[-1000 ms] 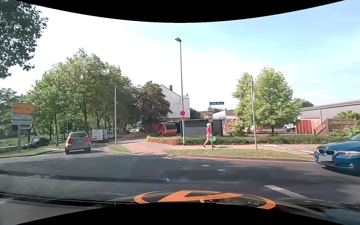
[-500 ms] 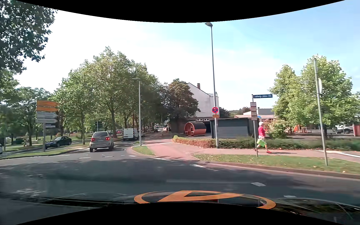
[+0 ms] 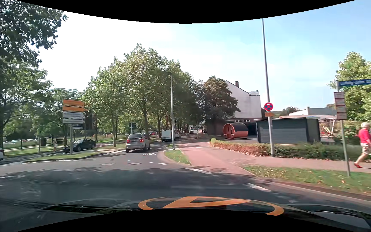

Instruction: Follow the waypoints while adhering to traffic rules and regulations

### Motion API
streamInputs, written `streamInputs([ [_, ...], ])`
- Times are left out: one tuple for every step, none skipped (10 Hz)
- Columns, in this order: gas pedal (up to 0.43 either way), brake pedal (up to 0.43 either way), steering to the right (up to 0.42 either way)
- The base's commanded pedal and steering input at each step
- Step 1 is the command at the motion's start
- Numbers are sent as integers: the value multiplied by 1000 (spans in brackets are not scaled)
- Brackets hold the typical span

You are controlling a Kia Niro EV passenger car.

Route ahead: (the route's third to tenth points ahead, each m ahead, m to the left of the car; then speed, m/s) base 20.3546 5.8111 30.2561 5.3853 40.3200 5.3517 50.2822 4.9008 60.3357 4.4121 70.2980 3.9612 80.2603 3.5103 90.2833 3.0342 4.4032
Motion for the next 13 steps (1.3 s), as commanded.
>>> streamInputs([
  [47,0,-320],
  [47,0,-318],
  [47,0,-316],
  [47,0,-314],
  [39,0,-310],
  [20,0,-300],
  [8,0,-289],
  [0,0,-267],
  [0,0,-246],
  [0,0,-234],
  [0,0,-213],
  [0,0,-189],
  [0,0,-154],
])
